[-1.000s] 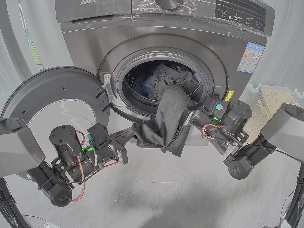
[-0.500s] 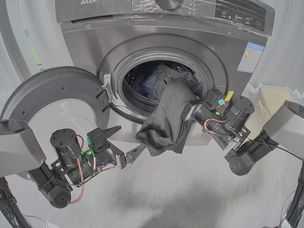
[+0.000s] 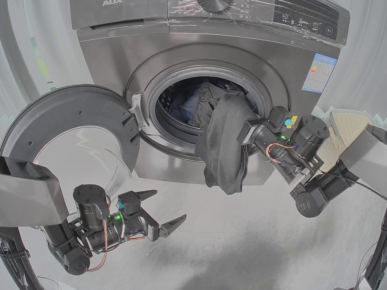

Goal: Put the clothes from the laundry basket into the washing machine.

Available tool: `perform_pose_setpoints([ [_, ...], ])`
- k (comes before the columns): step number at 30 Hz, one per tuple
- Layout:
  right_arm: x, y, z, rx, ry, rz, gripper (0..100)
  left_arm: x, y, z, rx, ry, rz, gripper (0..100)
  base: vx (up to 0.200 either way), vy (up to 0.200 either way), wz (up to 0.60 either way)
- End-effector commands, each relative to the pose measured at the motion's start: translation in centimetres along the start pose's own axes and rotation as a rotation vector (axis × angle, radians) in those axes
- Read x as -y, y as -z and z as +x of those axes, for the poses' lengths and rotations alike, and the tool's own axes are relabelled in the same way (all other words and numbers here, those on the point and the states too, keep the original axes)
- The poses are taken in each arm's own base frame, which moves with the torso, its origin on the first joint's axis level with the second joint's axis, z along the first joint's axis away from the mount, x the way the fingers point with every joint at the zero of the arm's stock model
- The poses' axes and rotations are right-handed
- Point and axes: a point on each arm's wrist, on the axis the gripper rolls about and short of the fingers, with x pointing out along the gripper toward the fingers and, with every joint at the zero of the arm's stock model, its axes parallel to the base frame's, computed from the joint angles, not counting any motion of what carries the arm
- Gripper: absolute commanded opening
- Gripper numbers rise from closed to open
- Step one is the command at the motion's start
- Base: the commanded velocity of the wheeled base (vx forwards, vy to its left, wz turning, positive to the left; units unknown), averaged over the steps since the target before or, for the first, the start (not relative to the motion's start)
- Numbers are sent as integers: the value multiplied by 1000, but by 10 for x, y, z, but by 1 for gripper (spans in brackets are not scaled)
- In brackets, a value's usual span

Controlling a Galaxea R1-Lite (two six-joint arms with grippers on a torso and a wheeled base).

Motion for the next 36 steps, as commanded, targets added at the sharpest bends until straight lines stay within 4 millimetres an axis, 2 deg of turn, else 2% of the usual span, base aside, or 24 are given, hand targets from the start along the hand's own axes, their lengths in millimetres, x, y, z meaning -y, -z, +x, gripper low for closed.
perform_pose_setpoints([
  [1,-3,2,-2,-10,-7,3,0,2,4,0,-16,11,2,100,0,0,0],
  [4,-11,8,-6,-38,-27,5,0,1,-1,3,6,5,6,100,0,0,0],
  [6,-23,14,-10,-63,-59,13,0,0,-3,5,18,6,7,100,0,0,0],
  [11,-45,23,-15,-88,-124,19,0,6,3,3,-11,34,4,100,0,0,0],
  [15,-63,37,-16,-117,-164,31,0,9,-9,10,46,42,12,100,0,0,0],
  [22,-66,44,-12,-122,-169,30,0,12,-20,19,101,54,19,100,0,0,0],
  [29,-67,44,-9,-116,-168,30,0,14,-40,40,201,65,20,100,0,0,0],
  [36,-68,42,-8,-107,-166,33,0,23,-31,54,181,99,10,100,0,0,0],
])
